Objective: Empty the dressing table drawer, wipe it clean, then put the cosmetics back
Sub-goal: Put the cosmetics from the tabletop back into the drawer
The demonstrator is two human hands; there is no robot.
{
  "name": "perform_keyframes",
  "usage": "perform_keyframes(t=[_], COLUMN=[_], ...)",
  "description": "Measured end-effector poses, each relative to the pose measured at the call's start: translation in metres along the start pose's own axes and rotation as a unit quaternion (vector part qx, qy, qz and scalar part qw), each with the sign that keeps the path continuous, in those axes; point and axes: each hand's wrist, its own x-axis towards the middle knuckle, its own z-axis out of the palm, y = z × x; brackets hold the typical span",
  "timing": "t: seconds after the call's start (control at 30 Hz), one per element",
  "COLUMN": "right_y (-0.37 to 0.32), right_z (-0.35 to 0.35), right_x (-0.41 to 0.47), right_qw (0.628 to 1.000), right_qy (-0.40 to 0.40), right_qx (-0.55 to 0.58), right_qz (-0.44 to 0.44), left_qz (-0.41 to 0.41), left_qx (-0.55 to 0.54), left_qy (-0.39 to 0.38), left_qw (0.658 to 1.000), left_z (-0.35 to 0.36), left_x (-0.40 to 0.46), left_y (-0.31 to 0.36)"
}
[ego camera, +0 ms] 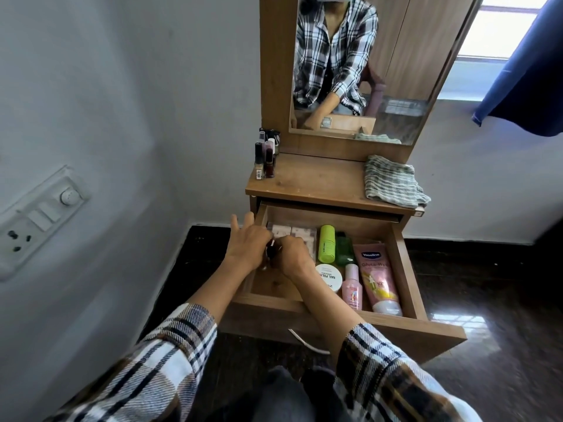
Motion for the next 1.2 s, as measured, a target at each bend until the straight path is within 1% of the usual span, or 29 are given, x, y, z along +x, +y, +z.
perform_keyframes(t=[0.27, 0.5, 0.63, 0.73, 0.83, 0.87, 0.9, 0.93, 1.0, 1.07, 1.13, 1.2], right_y=[0.002, 0.000, -0.002, 0.002, 0.008, 0.010, 0.009, 0.006, -0.007, -0.022, -0.035, -0.041], right_z=[0.002, 0.003, 0.001, -0.008, -0.024, -0.031, -0.039, -0.047, -0.061, -0.072, -0.077, -0.075], right_x=[0.006, 0.002, -0.003, -0.004, -0.003, 0.000, 0.001, 0.004, 0.013, 0.028, 0.045, 0.068], right_qw=[1.000, 0.997, 0.997, 0.999, 1.000, 0.999, 0.996, 0.992, 0.974, 0.954, 0.950, 0.951], right_qy=[-0.005, -0.007, -0.016, -0.010, 0.012, 0.031, 0.052, 0.076, 0.127, 0.161, 0.165, 0.149], right_qx=[-0.013, -0.077, -0.075, -0.048, 0.009, 0.036, 0.069, 0.104, 0.189, 0.247, 0.256, 0.264], right_qz=[-0.008, -0.012, -0.010, -0.013, 0.011, 0.017, 0.018, 0.009, -0.019, -0.053, -0.073, -0.060], left_qz=[-0.002, -0.004, -0.004, 0.008, 0.006, 0.001, -0.006, -0.020, -0.053, -0.096, -0.141, -0.174], left_qx=[-0.001, -0.009, -0.020, -0.070, -0.170, -0.197, -0.225, -0.260, -0.342, -0.397, -0.431, -0.454], left_qy=[0.019, 0.005, 0.000, -0.011, -0.051, -0.049, -0.028, 0.012, 0.116, 0.186, 0.220, 0.235], left_qw=[1.000, 1.000, 1.000, 0.997, 0.984, 0.979, 0.974, 0.965, 0.931, 0.894, 0.864, 0.842], left_z=[-0.001, -0.004, -0.005, -0.013, -0.037, -0.045, -0.051, -0.055, -0.058, -0.057, -0.054, -0.047], left_x=[-0.002, -0.004, -0.007, -0.009, -0.012, -0.011, -0.008, -0.003, 0.011, 0.030, 0.052, 0.075], left_y=[0.002, 0.003, 0.003, -0.003, -0.017, -0.021, -0.024, -0.027, -0.029, -0.026, -0.022, -0.021])
